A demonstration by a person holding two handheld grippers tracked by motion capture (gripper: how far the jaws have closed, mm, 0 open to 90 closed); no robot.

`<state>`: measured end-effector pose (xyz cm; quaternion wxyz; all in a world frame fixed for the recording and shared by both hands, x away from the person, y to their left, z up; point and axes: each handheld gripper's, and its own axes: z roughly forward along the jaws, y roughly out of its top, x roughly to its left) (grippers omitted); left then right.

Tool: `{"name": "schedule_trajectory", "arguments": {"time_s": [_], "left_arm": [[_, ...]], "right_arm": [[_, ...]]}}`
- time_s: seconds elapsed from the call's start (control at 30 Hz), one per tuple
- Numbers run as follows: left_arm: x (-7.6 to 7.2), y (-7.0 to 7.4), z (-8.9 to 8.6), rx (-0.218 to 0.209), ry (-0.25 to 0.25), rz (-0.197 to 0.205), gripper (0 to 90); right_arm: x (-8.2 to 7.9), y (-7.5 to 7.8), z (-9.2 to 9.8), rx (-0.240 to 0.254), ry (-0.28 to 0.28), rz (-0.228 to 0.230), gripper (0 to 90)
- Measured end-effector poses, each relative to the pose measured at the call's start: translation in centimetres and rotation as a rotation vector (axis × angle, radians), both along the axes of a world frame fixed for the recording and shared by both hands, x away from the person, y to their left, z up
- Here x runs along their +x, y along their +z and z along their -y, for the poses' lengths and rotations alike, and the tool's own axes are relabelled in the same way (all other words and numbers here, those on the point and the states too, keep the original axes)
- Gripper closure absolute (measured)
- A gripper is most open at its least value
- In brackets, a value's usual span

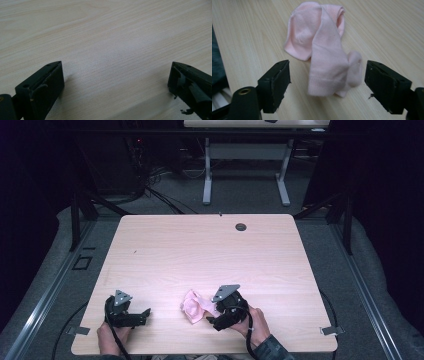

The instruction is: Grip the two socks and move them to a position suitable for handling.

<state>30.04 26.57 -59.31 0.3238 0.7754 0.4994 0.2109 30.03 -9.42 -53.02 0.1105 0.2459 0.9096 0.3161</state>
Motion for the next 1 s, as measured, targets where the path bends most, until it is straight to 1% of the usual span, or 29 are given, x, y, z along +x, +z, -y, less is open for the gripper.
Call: {"name": "schedule_trajectory", "arguments": {"time_s": [0.03, 0.07, 0.1, 0.13, 0.17, 0.2, 0.23, 0.27, 0.3, 0.33, 0.37, 0.4, 0.47, 0.53, 0.57, 0.6, 0.67, 0.7, 0.73, 0.77, 0.8, 0.83, 0.87, 0.9, 0.93, 0.97, 1.0], "left_arm": [[0.0, 0.0, 0.0, 0.000, 0.000, 0.000, 0.6], [0.0, 0.0, 0.0, 0.000, 0.000, 0.000, 0.6], [0.0, 0.0, 0.0, 0.000, 0.000, 0.000, 0.6], [0.0, 0.0, 0.0, 0.000, 0.000, 0.000, 0.6], [0.0, 0.0, 0.0, 0.000, 0.000, 0.000, 0.7], [0.0, 0.0, 0.0, 0.001, 0.000, 0.000, 0.7], [0.0, 0.0, 0.0, 0.000, 0.001, 0.000, 0.6], [0.0, 0.0, 0.0, 0.000, 0.000, 0.000, 0.6], [0.0, 0.0, 0.0, 0.000, 0.000, 0.000, 0.7], [0.0, 0.0, 0.0, 0.001, 0.000, 0.000, 0.7], [0.0, 0.0, 0.0, 0.001, 0.000, 0.000, 0.7], [0.0, 0.0, 0.0, 0.001, 0.002, 0.001, 0.7], [0.0, 0.0, 0.0, 0.001, 0.002, 0.002, 0.7], [0.0, 0.0, 0.0, 0.003, 0.002, 0.000, 0.8], [-0.1, 0.0, 0.0, 0.003, 0.003, 0.001, 0.8], [-0.1, 0.0, 0.0, 0.005, 0.001, 0.002, 0.8], [-0.1, 0.1, 0.0, 0.003, -0.004, 0.001, 1.2], [-0.1, 0.1, 0.0, 0.006, -0.007, 0.004, 1.2], [-0.1, 0.0, 0.0, 0.003, -0.015, 0.004, 1.1], [-0.1, 0.0, 0.0, 0.003, -0.015, 0.004, 0.9], [-0.1, 0.0, 0.0, 0.004, -0.013, 0.006, 0.7], [-0.2, 0.0, 0.1, 0.004, -0.012, 0.010, 0.7], [-0.4, 0.2, 0.0, 0.009, -0.013, 0.024, 0.3], [-0.4, 0.2, 0.0, 0.009, -0.013, 0.024, 0.3], [-0.5, 0.3, 0.0, -0.001, -0.014, 0.032, 0.3], [-0.8, 0.5, 0.0, -0.014, -0.004, 0.046, 0.3], [-1.4, 1.2, 0.0, -0.042, -0.004, 0.070, 0.6]], "right_arm": [[0.0, 0.0, 0.0, 0.000, 0.000, 0.000, 21.6], [0.2, -0.4, -0.4, -0.021, -0.003, 0.012, 25.7], [0.2, -0.4, -0.4, -0.021, -0.003, 0.012, 25.7], [0.5, -0.8, -0.6, -0.029, -0.011, 0.025, 33.7], [0.5, -0.8, -0.6, -0.029, -0.011, 0.025, 33.7], [0.6, -0.9, -0.6, -0.029, -0.020, 0.024, 40.7], [0.7, -1.1, -0.6, -0.038, -0.029, 0.027, 44.2], [0.8, -1.4, -0.5, -0.046, -0.035, 0.021, 58.2], [0.8, -1.4, -0.5, -0.046, -0.035, 0.021, 58.2], [0.7, -1.4, -0.3, -0.029, -0.041, 0.023, 70.8], [0.7, -1.4, -0.3, -0.029, -0.041, 0.023, 70.8], [0.6, -1.2, -0.1, -0.019, -0.037, 0.027, 78.1], [0.6, -1.1, 0.0, -0.020, -0.037, 0.020, 79.8], [0.6, -0.7, 0.4, -0.008, -0.044, 0.005, 81.0], [0.6, -0.7, 0.4, -0.008, -0.044, 0.005, 81.0], [0.5, -0.6, 0.5, 0.007, -0.052, 0.001, 81.0], [0.4, 0.0, 0.8, 0.002, -0.055, -0.010, 81.1], [0.4, 0.0, 0.8, 0.002, -0.055, -0.010, 81.1], [0.4, 0.3, 0.9, 0.012, -0.063, -0.016, 81.1], [0.4, 0.3, 0.9, 0.012, -0.063, -0.016, 81.1], [0.2, 0.6, 1.1, 0.032, -0.074, -0.027, 81.1], [0.2, 0.6, 1.1, 0.032, -0.074, -0.027, 81.1], [0.1, 1.0, 1.4, 0.033, -0.078, -0.039, 81.1], [0.1, 1.2, 1.5, 0.032, -0.084, -0.041, 81.1], [0.1, 1.2, 1.5, 0.032, -0.084, -0.041, 81.1], [0.0, 1.4, 1.6, 0.024, -0.083, -0.044, 81.1], [-0.2, 1.7, 1.8, 0.036, -0.098, -0.043, 81.1]]}}
